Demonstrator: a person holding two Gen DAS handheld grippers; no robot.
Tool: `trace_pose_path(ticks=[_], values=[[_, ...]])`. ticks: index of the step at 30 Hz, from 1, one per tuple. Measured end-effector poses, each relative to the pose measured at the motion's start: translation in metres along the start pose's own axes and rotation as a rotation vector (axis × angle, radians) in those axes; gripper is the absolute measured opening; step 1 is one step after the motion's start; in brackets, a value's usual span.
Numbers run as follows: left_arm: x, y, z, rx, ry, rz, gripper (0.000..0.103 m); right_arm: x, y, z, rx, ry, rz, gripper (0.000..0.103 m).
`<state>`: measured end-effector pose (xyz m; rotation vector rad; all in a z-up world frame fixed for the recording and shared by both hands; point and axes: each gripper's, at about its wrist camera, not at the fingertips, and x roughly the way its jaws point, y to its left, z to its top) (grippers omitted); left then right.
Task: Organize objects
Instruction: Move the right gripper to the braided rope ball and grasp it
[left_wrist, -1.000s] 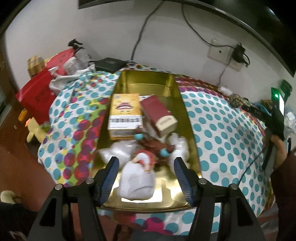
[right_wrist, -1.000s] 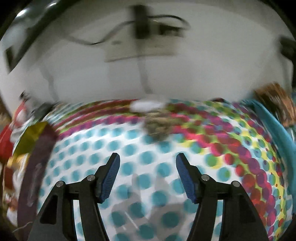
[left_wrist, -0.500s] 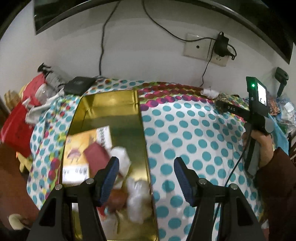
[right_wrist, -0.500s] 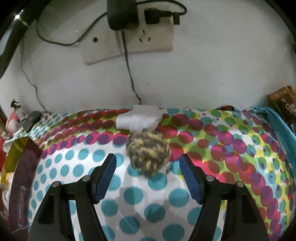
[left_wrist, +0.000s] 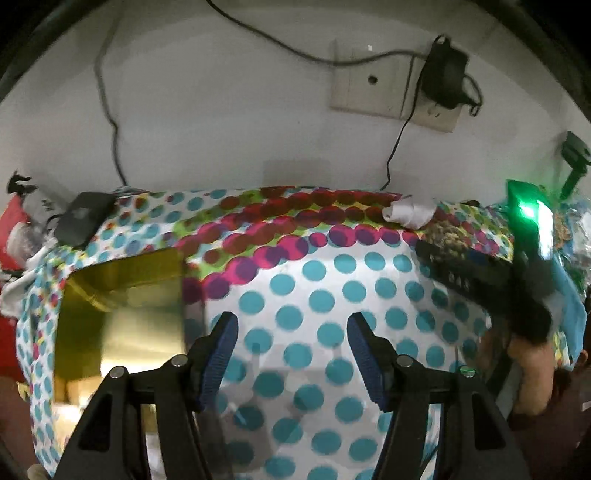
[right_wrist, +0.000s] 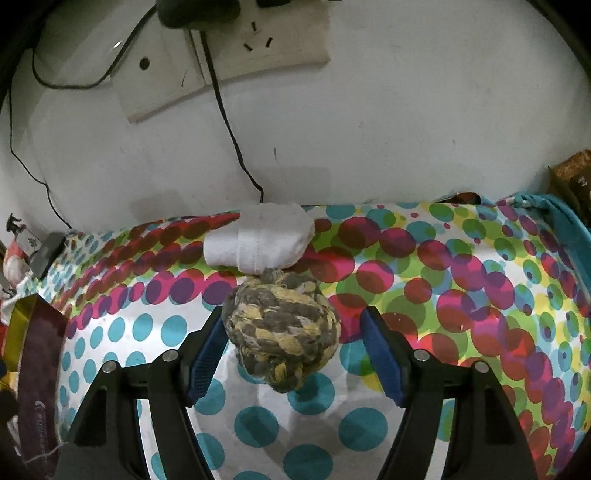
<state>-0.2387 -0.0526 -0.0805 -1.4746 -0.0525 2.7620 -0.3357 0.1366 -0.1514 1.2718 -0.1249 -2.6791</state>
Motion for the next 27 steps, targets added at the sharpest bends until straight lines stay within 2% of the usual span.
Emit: trace_pose_path(ticks=[2, 4, 9, 16, 23, 27], values=[[0.013, -0.003, 0.014, -0.014, 0.011, -0.008, 0.063, 0.000, 0.003, 0.000, -0.018, 0.001, 0.008, 0.058], [0.023, -0.006, 0.024, -0.024, 0.019, -0.020, 0.063, 0.001, 0.006, 0.000, -0.030, 0.004, 0.012, 0.055], [0.051, -0.021, 0.047, -0.036, 0.047, -0.032, 0.063, 0.002, 0.005, -0.001, -0.028, 0.002, 0.021, 0.054], [0.073, -0.047, 0.058, -0.007, 0.047, -0.025, 0.063, -0.001, 0.006, -0.001, -0.043, 0.007, 0.014, 0.054], [0.085, -0.069, 0.067, 0.054, 0.011, 0.004, 0.063, -0.011, -0.001, 0.002, -0.063, -0.027, -0.081, 0.054], [0.090, -0.079, 0.070, 0.072, 0.000, 0.001, 0.063, -0.012, -0.011, 0.004, -0.060, -0.046, -0.165, 0.054]])
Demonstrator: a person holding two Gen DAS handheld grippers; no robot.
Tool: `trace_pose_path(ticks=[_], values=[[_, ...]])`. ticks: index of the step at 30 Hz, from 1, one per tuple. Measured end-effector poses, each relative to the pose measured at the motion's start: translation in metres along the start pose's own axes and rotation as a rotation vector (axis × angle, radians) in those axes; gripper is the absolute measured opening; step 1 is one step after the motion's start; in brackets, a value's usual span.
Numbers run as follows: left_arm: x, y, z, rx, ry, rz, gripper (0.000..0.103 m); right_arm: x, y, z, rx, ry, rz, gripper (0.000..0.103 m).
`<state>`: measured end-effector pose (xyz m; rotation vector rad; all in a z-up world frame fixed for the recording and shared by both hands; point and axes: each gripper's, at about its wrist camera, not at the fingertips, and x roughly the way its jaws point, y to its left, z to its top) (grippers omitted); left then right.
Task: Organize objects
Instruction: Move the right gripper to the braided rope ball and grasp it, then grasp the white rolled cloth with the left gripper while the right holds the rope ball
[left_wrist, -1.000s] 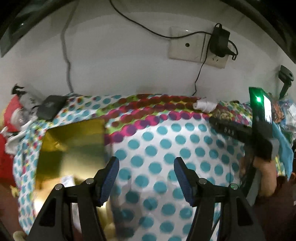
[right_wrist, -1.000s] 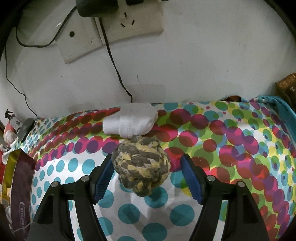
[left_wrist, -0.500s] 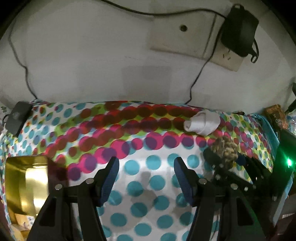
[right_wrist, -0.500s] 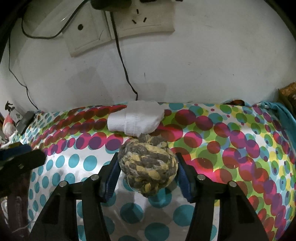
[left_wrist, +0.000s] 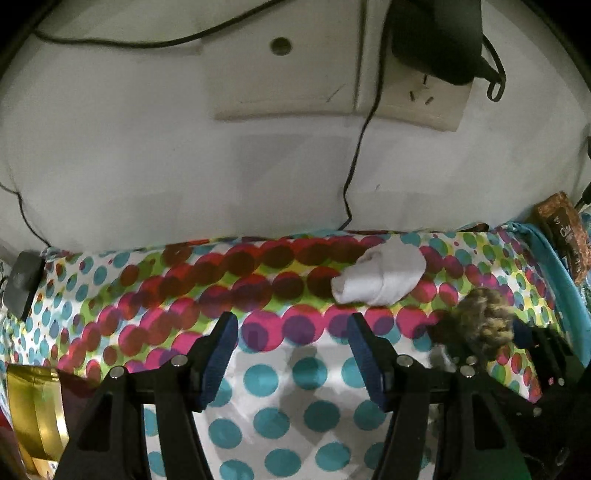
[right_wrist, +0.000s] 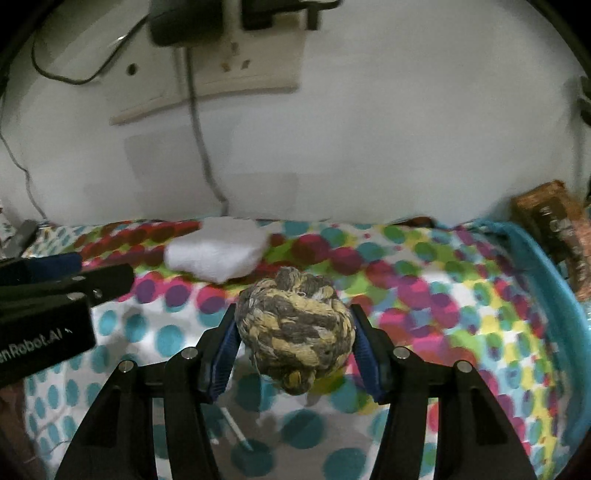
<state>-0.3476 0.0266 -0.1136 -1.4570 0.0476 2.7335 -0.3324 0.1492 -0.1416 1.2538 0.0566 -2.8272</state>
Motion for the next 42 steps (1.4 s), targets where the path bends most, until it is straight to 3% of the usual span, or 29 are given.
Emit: trace_pose_path(ticks=[9, 16, 20, 27, 33, 42], values=[[0.016, -0.014, 0.006, 0.008, -0.013, 0.004, 0.063, 0.005, -0.049, 0.002, 0.117, -0.018, -0.166, 0.054], [0.024, -0.028, 0.016, 0.060, -0.060, 0.034, 0.063, 0.009, -0.064, 0.001, 0.180, 0.009, -0.139, 0.054], [0.018, -0.037, 0.026, 0.158, -0.102, -0.020, 0.063, 0.011, -0.064, 0.001, 0.184, 0.017, -0.130, 0.054], [0.028, -0.063, 0.024, 0.353, -0.022, -0.100, 0.064, 0.014, -0.060, 0.000, 0.184, 0.034, -0.116, 0.054], [0.045, -0.076, 0.026, 0.371, 0.023, -0.106, 0.064, 0.014, -0.058, 0.001, 0.181, 0.036, -0.118, 0.054], [0.066, -0.081, 0.030, 0.313, 0.028, -0.064, 0.065, 0.015, -0.055, 0.001, 0.181, 0.037, -0.118, 0.054]])
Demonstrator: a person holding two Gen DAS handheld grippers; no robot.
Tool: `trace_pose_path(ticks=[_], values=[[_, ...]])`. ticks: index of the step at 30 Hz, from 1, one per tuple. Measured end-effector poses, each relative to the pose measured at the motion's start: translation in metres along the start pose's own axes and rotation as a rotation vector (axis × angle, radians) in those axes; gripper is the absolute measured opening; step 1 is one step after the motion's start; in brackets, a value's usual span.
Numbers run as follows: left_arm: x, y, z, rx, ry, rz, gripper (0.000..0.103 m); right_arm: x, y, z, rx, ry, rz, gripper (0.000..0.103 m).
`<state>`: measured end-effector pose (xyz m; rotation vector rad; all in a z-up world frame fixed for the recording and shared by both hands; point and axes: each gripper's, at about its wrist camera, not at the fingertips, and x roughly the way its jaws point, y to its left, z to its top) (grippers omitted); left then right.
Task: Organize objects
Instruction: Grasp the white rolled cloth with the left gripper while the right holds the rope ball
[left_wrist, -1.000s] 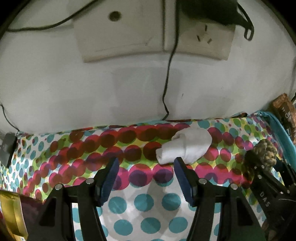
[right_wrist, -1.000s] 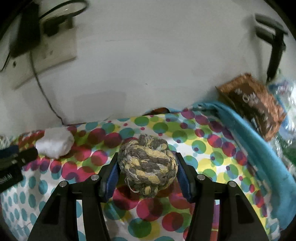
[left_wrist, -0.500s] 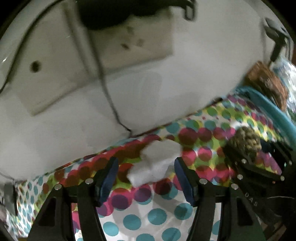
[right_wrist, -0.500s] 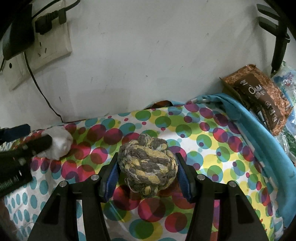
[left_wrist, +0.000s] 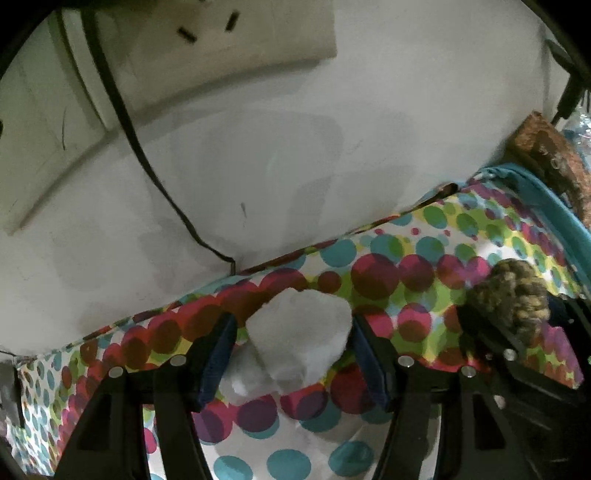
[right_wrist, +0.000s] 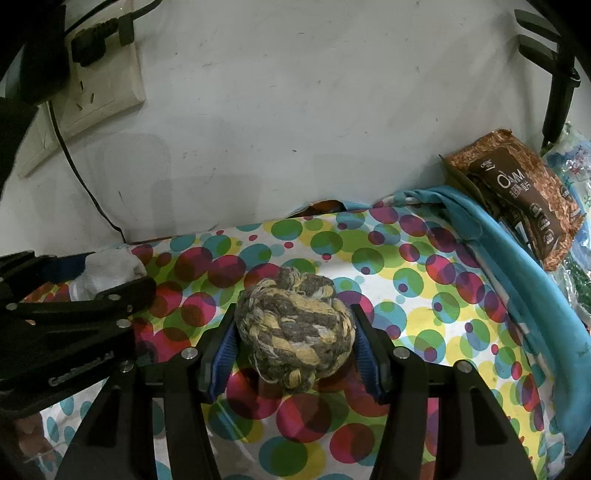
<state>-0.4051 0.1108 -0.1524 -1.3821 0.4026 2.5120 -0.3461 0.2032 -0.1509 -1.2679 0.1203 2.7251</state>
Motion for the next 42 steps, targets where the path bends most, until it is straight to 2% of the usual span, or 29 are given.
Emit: trace_pose_path(ticks=[6, 14, 16, 17, 20, 26, 30, 34, 38, 42], values=[[0.001, 0.008, -0.001, -0.087, -0.027, 0.005, 0.065, 0.001, 0.000, 0.001, -0.005, 0.001, -0.004, 0.054], [-0.001, 0.010, -0.005, -0.146, -0.070, 0.014, 0.064, 0.001, 0.004, 0.000, -0.010, 0.003, -0.008, 0.054], [-0.002, 0.010, -0.006, -0.157, -0.076, 0.011, 0.057, 0.001, 0.004, 0.000, -0.011, 0.003, -0.009, 0.054], [-0.003, 0.010, -0.006, -0.159, -0.083, 0.007, 0.047, 0.001, 0.005, 0.001, -0.011, 0.003, -0.009, 0.054], [-0.005, 0.006, -0.006, -0.151, -0.084, 0.036, 0.042, 0.000, 0.006, 0.000, -0.013, 0.003, -0.011, 0.054], [-0.011, 0.000, -0.011, -0.141, -0.079, 0.080, 0.039, 0.001, 0.003, 0.001, -0.015, 0.003, -0.012, 0.054], [-0.019, 0.004, -0.017, -0.174, -0.065, 0.104, 0.038, 0.000, 0.004, 0.001, -0.017, 0.003, -0.014, 0.054], [-0.036, 0.011, -0.026, -0.227, -0.054, 0.127, 0.038, -0.001, 0.004, 0.001, -0.018, 0.004, -0.015, 0.054], [-0.074, 0.012, -0.038, -0.239, -0.085, 0.156, 0.038, -0.001, 0.003, 0.000, -0.015, 0.005, -0.012, 0.054], [-0.106, 0.017, -0.049, -0.228, -0.110, 0.136, 0.038, -0.001, 0.010, 0.001, -0.016, 0.005, -0.013, 0.055]])
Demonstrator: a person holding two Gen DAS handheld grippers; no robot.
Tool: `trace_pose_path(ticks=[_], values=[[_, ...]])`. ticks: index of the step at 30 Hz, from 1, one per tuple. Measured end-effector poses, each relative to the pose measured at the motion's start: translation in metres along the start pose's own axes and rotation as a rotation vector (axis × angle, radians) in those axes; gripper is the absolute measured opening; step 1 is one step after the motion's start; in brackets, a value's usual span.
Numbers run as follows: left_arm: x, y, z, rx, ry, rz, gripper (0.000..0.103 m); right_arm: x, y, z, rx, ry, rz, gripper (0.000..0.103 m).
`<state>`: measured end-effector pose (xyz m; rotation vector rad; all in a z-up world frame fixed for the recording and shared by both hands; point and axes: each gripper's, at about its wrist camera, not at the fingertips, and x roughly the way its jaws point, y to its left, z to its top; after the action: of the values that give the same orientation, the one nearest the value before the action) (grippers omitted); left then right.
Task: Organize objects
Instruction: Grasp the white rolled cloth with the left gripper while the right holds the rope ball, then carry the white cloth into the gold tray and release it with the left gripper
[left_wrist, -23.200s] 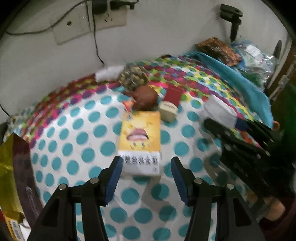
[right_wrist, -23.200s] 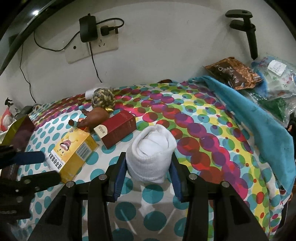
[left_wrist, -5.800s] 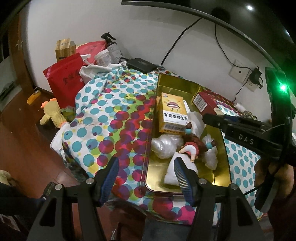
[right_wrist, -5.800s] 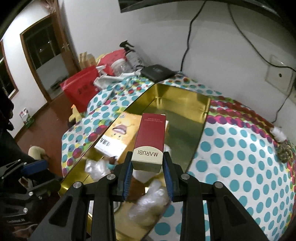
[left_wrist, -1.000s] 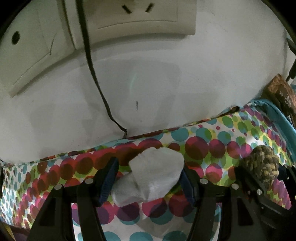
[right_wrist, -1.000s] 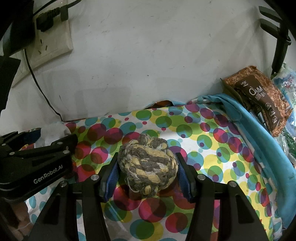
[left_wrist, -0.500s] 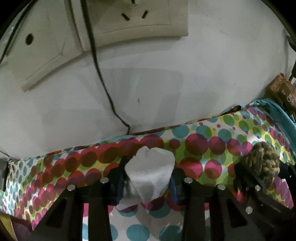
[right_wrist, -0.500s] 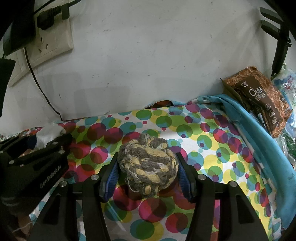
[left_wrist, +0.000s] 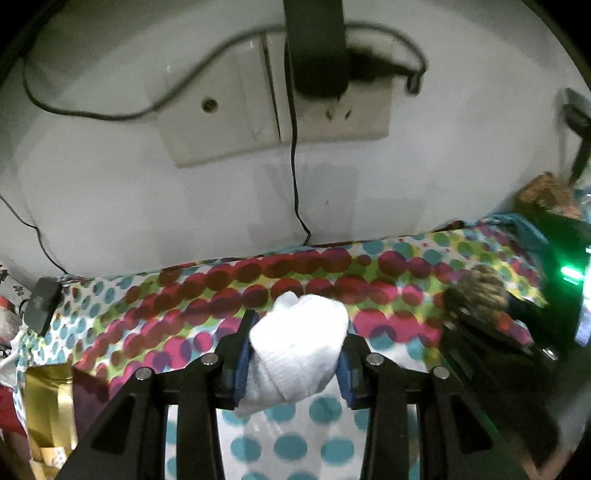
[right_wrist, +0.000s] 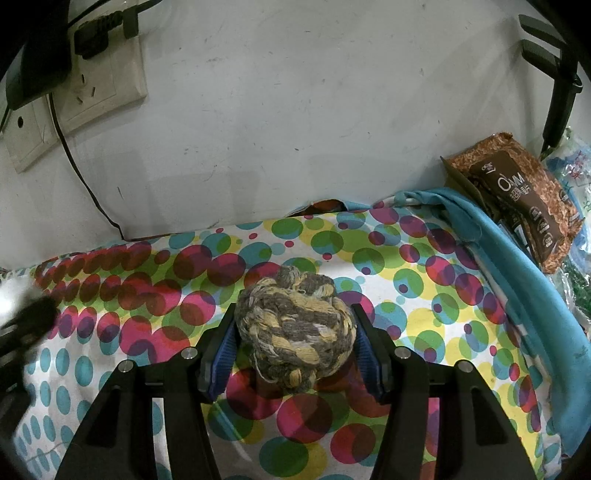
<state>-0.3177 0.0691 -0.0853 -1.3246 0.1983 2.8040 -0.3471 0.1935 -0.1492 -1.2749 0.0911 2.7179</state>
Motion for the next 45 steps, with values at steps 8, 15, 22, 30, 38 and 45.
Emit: trace_pose_path(ticks=[8, 15, 22, 30, 38, 45], values=[[-0.054, 0.014, -0.026, -0.018, -0.027, -0.006, 0.038, 0.001, 0.004, 0.002, 0.000, 0.001, 0.000, 0.055], [-0.116, 0.050, -0.070, -0.109, -0.039, 0.044, 0.038, 0.007, 0.001, 0.007, -0.001, 0.002, -0.001, 0.055], [-0.155, 0.121, -0.118, -0.226, 0.001, 0.186, 0.038, 0.014, -0.028, 0.015, -0.002, 0.003, -0.003, 0.055], [-0.182, 0.184, -0.189, -0.381, 0.081, 0.187, 0.039, 0.016, -0.029, 0.016, 0.001, 0.017, -0.011, 0.055], [-0.165, 0.188, -0.205, -0.377, 0.127, 0.145, 0.039, 0.016, -0.027, 0.017, 0.002, 0.023, -0.007, 0.054], [-0.149, 0.192, -0.182, -0.381, 0.093, 0.131, 0.039, 0.015, -0.023, 0.017, -0.001, 0.024, -0.011, 0.054]])
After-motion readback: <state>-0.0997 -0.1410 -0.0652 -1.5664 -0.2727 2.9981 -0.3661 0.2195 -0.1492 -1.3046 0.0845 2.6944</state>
